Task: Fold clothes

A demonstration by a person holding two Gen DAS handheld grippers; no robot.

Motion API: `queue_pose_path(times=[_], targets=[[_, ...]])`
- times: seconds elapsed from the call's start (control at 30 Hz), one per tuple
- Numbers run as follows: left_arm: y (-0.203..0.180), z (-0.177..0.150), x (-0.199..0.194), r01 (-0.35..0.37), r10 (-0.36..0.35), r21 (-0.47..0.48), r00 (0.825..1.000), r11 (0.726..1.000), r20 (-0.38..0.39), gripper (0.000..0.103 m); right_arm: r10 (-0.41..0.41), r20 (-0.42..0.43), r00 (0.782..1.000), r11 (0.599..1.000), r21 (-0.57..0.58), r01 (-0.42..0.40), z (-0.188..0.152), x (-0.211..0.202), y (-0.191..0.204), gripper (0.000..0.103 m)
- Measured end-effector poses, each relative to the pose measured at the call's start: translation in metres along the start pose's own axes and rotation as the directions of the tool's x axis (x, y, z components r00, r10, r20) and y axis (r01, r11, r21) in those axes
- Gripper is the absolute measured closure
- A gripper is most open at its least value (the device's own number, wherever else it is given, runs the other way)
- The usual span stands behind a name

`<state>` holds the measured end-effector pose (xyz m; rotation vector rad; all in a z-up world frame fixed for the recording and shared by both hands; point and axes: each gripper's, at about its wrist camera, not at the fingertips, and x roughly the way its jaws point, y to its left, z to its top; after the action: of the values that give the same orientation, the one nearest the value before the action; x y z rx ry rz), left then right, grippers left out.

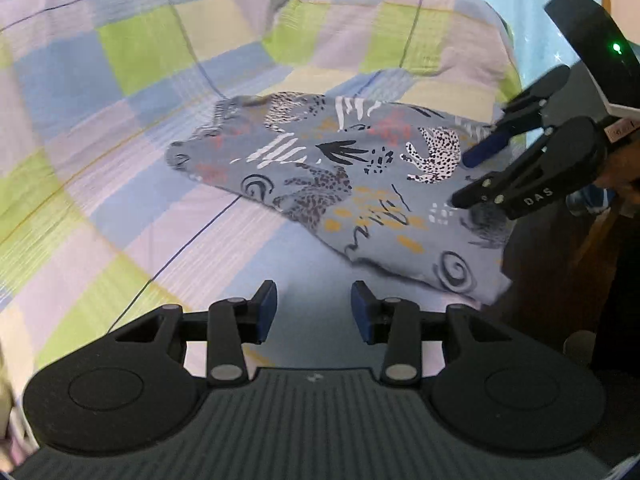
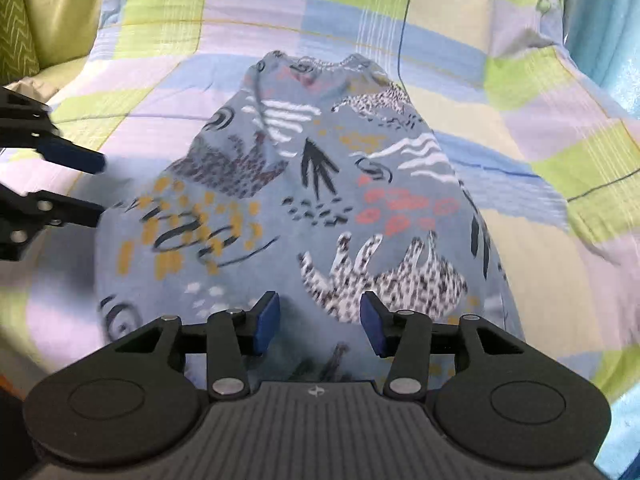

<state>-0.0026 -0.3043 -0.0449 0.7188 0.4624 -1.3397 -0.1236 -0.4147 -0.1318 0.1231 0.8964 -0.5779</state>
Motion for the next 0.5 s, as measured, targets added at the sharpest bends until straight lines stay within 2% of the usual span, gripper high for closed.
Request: queue_pose_path(times=[0.13,0.27,0.5], targets=[[-0.01,-0.011,-0.022,-0.025,0.025,-0.07,1.0,0.997,0.003,0.064,0.015,-0.005,1.0,1.0,0.015,-0.015,-0.011,-0.025,0.005,0.05],[-0.027,-0.022,-0.017,-0.052,0.049,-0.095,0.998,0.994,-0.039,0.064,0.019,0.009,1.0,1.0,0.016,-0.02,-0.02,-0.039,0.01,0.05],[-0.046,-0.024,0.004,-0.08,0.069,-0.194,0.996,0.978,-0.06,0.064,0.075,0.004,0.997,0.997,0.023,-0.076,-0.028,-0.022,0.008,0.05]])
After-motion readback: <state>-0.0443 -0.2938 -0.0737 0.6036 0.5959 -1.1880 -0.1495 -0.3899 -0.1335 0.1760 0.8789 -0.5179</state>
